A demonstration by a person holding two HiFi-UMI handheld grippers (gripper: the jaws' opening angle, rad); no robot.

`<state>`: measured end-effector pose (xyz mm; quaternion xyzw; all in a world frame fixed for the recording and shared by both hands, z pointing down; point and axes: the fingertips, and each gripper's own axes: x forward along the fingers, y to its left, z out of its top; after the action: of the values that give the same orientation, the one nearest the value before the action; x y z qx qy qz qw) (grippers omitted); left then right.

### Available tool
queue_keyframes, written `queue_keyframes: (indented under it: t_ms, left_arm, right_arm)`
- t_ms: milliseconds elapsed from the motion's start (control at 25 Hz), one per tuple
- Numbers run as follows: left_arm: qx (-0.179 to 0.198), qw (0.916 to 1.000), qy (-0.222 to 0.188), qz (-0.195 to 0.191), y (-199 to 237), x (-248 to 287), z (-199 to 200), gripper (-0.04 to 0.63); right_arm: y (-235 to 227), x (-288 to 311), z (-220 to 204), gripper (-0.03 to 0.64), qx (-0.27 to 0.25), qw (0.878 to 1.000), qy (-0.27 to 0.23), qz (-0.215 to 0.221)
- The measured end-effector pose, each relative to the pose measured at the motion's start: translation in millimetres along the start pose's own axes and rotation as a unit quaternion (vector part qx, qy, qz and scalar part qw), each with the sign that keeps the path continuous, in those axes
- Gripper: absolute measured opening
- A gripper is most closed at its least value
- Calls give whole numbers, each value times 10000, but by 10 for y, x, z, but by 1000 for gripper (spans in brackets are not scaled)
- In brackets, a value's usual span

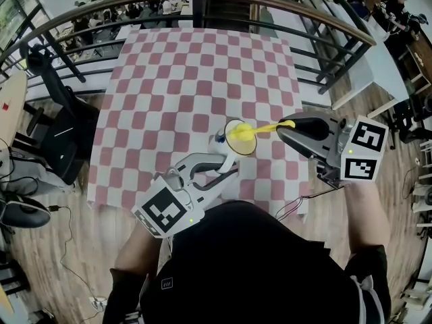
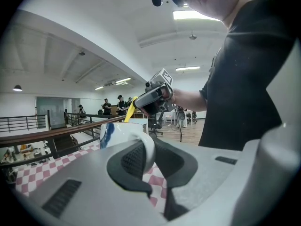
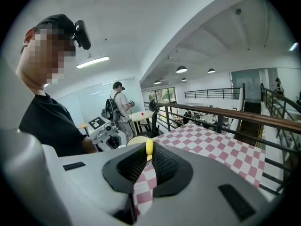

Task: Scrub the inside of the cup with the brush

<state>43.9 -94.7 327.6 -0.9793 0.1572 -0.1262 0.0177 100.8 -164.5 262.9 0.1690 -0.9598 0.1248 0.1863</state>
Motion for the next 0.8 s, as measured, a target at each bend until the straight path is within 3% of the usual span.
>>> queue_keyframes:
  t_ms: [520, 800]
  left_arm:
    - [93, 9995, -39, -287, -162, 69, -15, 38]
    - [55, 9994, -108, -317, -165, 137, 43, 38]
  right_arm:
    - [98, 134, 235, 43, -130, 9982, -579, 36]
    - [206, 211, 310, 43, -46, 9962, -824, 266]
